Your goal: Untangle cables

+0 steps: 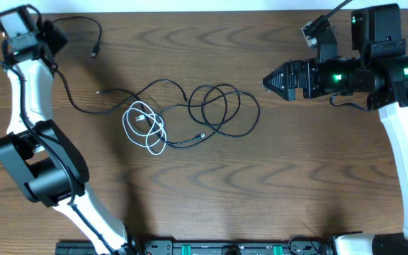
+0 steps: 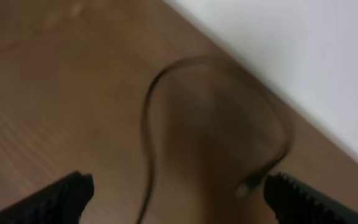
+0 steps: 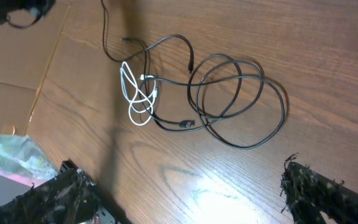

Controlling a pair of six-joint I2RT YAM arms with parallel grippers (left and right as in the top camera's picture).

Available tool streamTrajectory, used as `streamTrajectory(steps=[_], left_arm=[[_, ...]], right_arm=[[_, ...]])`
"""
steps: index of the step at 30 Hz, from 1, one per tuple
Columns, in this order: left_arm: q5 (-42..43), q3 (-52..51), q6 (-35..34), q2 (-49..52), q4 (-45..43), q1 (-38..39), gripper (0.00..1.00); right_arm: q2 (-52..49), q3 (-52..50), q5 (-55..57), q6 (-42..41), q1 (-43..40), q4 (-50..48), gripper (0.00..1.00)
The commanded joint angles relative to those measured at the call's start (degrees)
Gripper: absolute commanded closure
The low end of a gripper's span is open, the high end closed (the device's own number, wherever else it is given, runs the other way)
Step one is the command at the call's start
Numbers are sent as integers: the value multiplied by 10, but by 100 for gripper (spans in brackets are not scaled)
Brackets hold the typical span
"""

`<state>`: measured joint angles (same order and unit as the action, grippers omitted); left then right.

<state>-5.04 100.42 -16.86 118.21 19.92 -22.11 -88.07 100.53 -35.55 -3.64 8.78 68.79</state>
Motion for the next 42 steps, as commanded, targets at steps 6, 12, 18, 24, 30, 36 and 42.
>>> streamTrajectory(steps=[6, 12, 18, 24, 30, 36, 42], left_arm=[[1, 12, -13, 1, 152, 17, 6], [1, -27, -152, 5, 223, 17, 6], [52, -45, -146, 13, 268, 18, 5], [93, -59, -141, 13, 282, 22, 7], [93, -91, -177, 21, 274, 24, 17], [93, -141, -227, 21, 243, 30, 22], [82, -163, -227, 21, 203, 43, 23]], right_arm=[[2, -2, 1, 3, 3, 22, 1], [2, -2, 1, 11, 8, 33, 1], [2, -2, 1, 13, 20, 37, 1], [2, -2, 8, 30, 38, 39, 1], [2, -2, 33, 42, 46, 37, 1], [2, -2, 54, 42, 47, 37, 1], [2, -2, 54, 42, 47, 38, 1]])
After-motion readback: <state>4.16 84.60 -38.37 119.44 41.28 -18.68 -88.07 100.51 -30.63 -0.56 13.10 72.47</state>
